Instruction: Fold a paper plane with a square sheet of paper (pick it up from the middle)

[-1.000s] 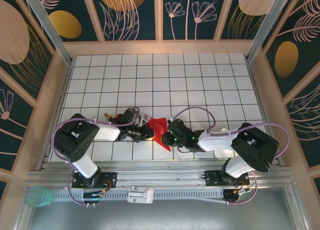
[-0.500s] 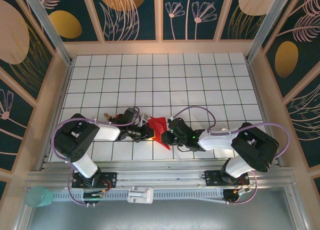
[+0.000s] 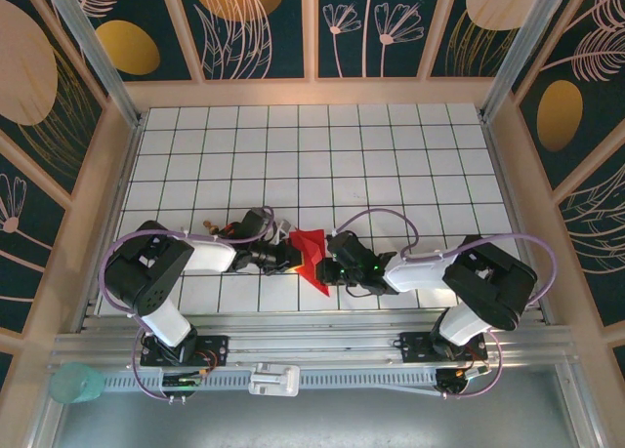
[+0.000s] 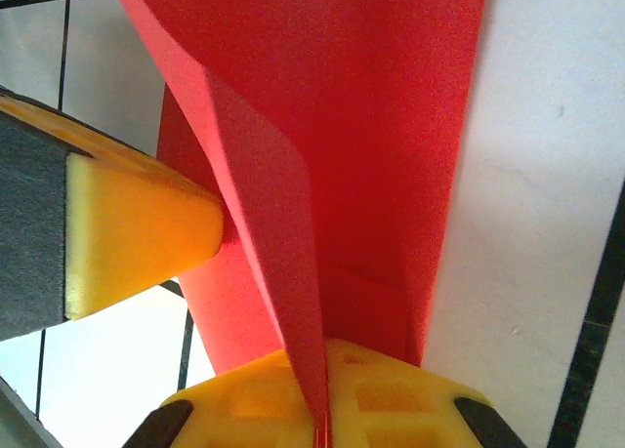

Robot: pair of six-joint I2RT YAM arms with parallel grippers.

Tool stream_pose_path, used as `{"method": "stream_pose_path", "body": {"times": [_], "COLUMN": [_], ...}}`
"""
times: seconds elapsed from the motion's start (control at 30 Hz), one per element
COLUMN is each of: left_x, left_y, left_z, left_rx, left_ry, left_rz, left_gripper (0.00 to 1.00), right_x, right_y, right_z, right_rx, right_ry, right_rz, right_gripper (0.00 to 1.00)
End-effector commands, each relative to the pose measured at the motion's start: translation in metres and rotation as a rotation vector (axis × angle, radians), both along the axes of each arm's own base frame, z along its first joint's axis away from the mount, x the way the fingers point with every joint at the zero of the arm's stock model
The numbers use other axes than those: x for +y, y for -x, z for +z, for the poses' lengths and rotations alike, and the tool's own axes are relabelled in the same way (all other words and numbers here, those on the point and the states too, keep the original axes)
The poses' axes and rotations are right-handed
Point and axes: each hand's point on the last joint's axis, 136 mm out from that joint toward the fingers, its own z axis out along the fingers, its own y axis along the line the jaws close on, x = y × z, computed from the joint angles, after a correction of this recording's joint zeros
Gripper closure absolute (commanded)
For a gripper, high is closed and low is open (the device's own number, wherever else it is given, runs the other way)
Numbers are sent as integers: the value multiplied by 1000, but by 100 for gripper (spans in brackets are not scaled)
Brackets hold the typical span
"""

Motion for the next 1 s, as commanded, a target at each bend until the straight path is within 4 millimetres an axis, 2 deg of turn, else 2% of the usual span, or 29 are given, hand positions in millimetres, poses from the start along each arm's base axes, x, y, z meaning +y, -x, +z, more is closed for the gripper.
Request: {"method": "stream_pose_path", "body": {"times": [0.0,0.1,0.23,0.3,0.4,0.63,0.97], "left_x": [-3,-4,-3,-4,-7,-22,-43], "left_y": [-4,-6,-9,-11,-14,-13,-29], "left_z": [6,10,15,22,37,68,58], "left_rx": [-25,-32,-55,-80,-113,-152,-127], "left_ry": [-3,-2,-13,-10,21,124,160], "left_rz": [-15,-17,-20,-24,-21,-47,-60], "left_gripper": [100,100,95,89,87,91,94], "right_x": [-7,-8,-12,-13,-14,-13,-12], "right_y": [4,7,10,11,11,11,11], "right_z": [-13,-18,-24,-25,-26,-26,-27], "right_rx": [33,48,72,77,80,78,80], "right_ry": [33,36,43,39,37,36,29], "right_rz": [0,0,-13,-19,-22,-22,-23], "right_gripper": [91,91,91,91,91,91,91]}}
